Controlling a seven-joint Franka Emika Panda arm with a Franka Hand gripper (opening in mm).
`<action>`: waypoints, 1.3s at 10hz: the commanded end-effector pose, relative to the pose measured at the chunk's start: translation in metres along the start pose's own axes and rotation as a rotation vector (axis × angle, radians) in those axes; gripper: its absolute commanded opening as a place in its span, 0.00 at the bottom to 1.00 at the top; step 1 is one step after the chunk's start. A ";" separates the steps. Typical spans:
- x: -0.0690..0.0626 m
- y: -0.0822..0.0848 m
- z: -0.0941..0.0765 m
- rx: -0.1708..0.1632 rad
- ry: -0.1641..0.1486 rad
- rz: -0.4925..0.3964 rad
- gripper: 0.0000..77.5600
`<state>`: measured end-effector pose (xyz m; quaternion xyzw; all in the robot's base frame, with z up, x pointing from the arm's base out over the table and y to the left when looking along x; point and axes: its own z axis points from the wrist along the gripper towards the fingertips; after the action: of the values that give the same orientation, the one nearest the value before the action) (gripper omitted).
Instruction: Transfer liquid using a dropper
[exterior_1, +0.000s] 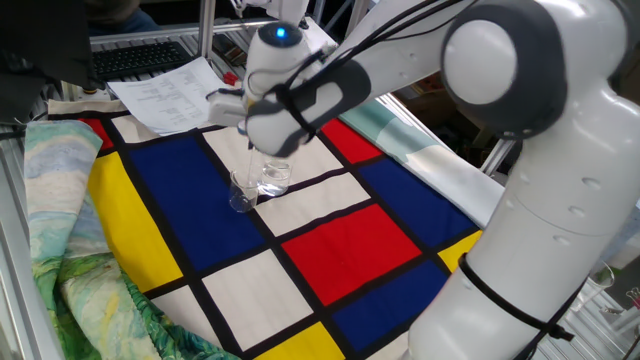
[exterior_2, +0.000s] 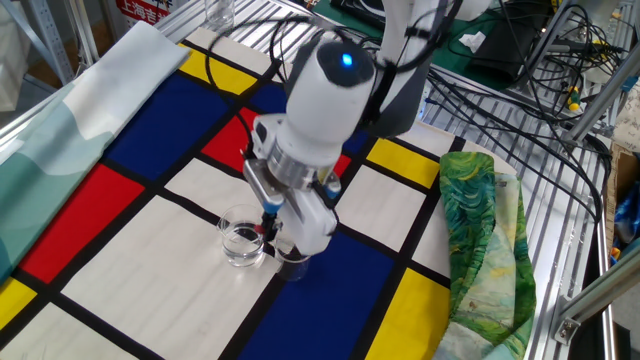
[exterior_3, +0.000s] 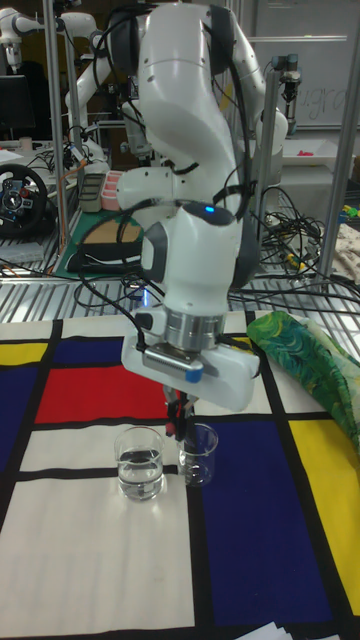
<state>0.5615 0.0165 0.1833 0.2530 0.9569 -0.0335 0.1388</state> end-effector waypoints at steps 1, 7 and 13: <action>-0.023 -0.012 -0.048 0.032 0.048 -0.062 0.02; -0.056 -0.016 -0.072 0.034 0.046 -0.103 0.02; -0.089 -0.015 -0.080 0.055 0.025 -0.157 0.02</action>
<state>0.6037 -0.0239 0.2802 0.1878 0.9735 -0.0636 0.1139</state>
